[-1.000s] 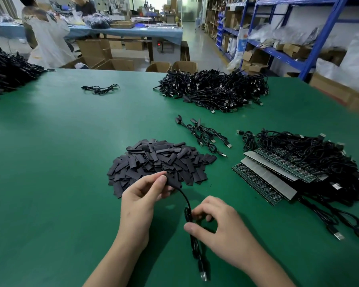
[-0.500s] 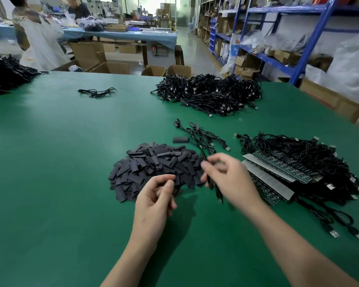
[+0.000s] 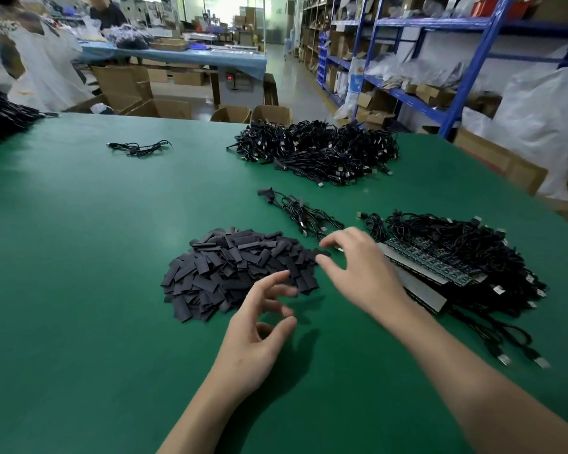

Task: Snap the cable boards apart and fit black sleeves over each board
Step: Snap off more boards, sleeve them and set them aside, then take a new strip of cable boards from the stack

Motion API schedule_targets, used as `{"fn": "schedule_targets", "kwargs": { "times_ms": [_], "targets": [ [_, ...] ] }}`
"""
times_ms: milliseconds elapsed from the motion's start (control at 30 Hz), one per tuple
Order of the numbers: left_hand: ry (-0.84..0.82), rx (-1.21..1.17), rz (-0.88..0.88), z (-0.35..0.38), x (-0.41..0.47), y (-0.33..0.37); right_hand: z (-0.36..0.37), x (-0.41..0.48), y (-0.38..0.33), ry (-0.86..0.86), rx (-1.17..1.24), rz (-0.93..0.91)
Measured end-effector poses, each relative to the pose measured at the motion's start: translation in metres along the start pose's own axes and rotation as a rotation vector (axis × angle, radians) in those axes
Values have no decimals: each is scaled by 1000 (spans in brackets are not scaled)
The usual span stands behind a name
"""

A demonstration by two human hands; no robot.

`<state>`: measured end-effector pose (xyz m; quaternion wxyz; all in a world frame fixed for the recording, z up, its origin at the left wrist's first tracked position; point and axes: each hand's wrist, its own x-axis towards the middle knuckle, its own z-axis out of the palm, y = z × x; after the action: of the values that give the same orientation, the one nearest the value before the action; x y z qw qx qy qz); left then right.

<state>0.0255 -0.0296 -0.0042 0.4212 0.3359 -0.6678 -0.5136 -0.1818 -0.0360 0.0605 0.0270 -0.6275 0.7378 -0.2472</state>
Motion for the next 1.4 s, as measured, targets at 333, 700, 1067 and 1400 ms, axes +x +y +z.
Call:
{"fn": "schedule_targets", "kwargs": {
  "times_ms": [333, 700, 1067, 1400],
  "targets": [
    [-129, 251, 38, 12, -10, 8, -86, -36, 96, 34, -493, 151],
    [-290, 447, 38, 41, 5, 22, -97, -21, 96, -169, -705, 118],
    [-410, 658, 292, 131, 32, 51, -136, -6, 94, 55, -794, -10],
    [-446, 610, 265, 158, 48, 66, -208, 23, 95, 310, -583, 19]
  ]
}}
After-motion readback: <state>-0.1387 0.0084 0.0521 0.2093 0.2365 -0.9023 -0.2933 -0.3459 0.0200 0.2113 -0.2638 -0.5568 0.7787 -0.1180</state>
